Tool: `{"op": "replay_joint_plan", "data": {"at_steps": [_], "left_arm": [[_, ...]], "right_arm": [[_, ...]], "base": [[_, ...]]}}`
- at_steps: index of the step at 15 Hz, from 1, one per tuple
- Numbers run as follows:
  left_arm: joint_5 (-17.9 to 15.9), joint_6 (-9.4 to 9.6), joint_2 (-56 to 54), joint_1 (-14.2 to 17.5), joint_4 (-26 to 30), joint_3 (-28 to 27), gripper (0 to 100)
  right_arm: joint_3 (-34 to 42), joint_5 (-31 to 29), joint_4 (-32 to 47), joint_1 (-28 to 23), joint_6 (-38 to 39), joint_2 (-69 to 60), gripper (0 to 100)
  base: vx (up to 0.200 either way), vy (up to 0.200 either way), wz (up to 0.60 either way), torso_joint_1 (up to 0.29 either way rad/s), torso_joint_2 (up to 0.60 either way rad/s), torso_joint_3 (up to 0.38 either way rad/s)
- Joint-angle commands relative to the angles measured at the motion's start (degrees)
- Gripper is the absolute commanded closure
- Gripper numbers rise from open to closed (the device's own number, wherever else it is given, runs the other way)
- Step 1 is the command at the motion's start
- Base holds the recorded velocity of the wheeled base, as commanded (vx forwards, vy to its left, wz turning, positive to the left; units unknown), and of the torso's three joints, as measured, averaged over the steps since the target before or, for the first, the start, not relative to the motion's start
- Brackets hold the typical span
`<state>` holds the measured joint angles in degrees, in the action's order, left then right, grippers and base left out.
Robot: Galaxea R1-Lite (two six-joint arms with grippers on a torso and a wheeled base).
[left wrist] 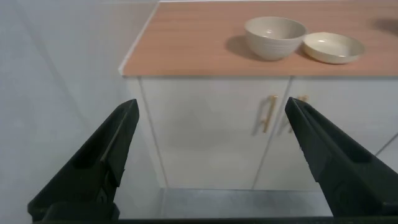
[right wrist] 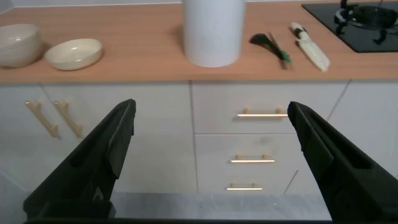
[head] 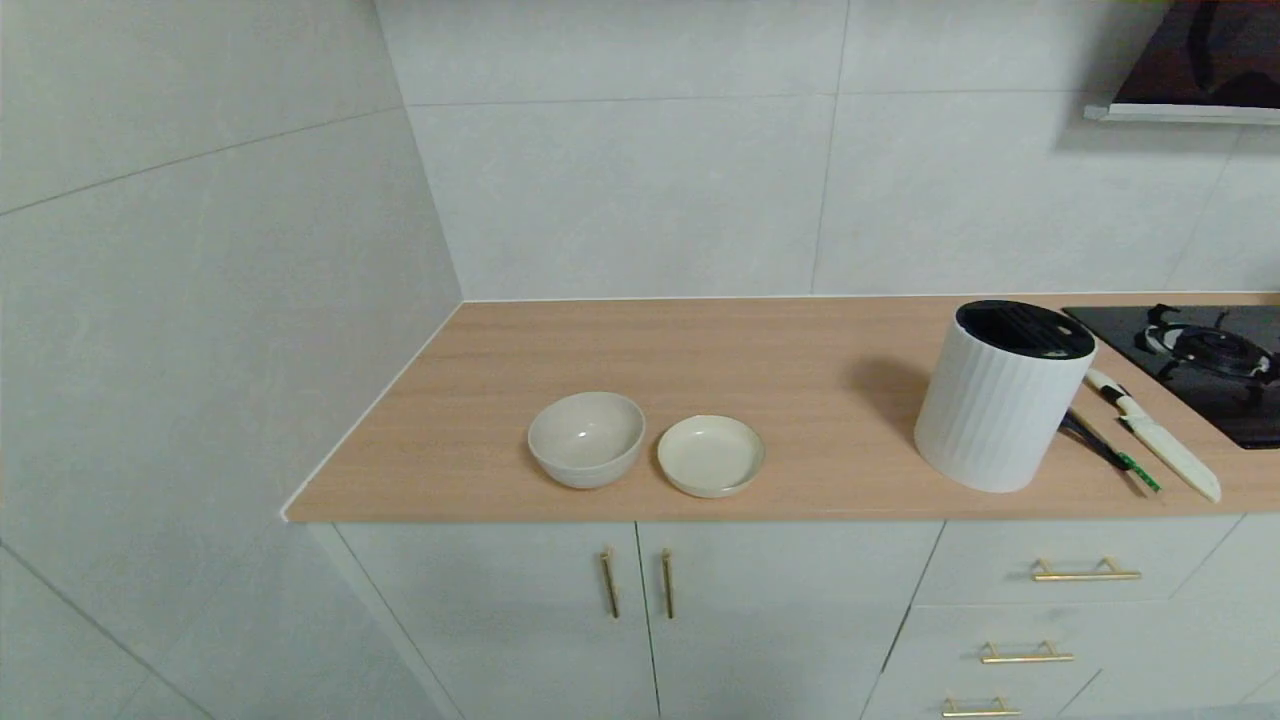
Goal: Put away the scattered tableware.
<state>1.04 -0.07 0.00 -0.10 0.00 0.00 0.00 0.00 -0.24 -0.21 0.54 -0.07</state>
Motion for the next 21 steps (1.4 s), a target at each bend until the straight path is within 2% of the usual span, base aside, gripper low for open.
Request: {"op": "replay_joint_plan", "data": {"at_steps": [1, 4, 17, 21], "left_arm": [[0.0, -0.01, 0.0, 0.0, 0.0, 0.0, 0], [0.0, -0.01, 0.1, 0.0, 0.0, 0.0, 0], [0.0, -0.01, 0.1, 0.0, 0.0, 0.0, 0], [0.0, -0.01, 0.1, 0.0, 0.0, 0.0, 0]], "right_arm": [[0.0, 0.0, 0.0, 0.0, 0.0, 0.1, 0], [0.0, 0.0, 0.0, 0.0, -0.1, 0.1, 0], [0.0, 0.1, 0.0, 0.0, 0.1, 0.1, 0], [0.0, 0.1, -0.1, 0.0, 0.2, 0.1, 0]], "base": [[0.000, 0.200, 0.00, 0.002, 0.00, 0.002], [0.000, 0.200, 0.00, 0.002, 0.00, 0.002], [0.000, 0.000, 0.00, -0.004, 0.01, 0.004], [0.000, 0.000, 0.00, -0.190, 0.41, 0.216]]}}
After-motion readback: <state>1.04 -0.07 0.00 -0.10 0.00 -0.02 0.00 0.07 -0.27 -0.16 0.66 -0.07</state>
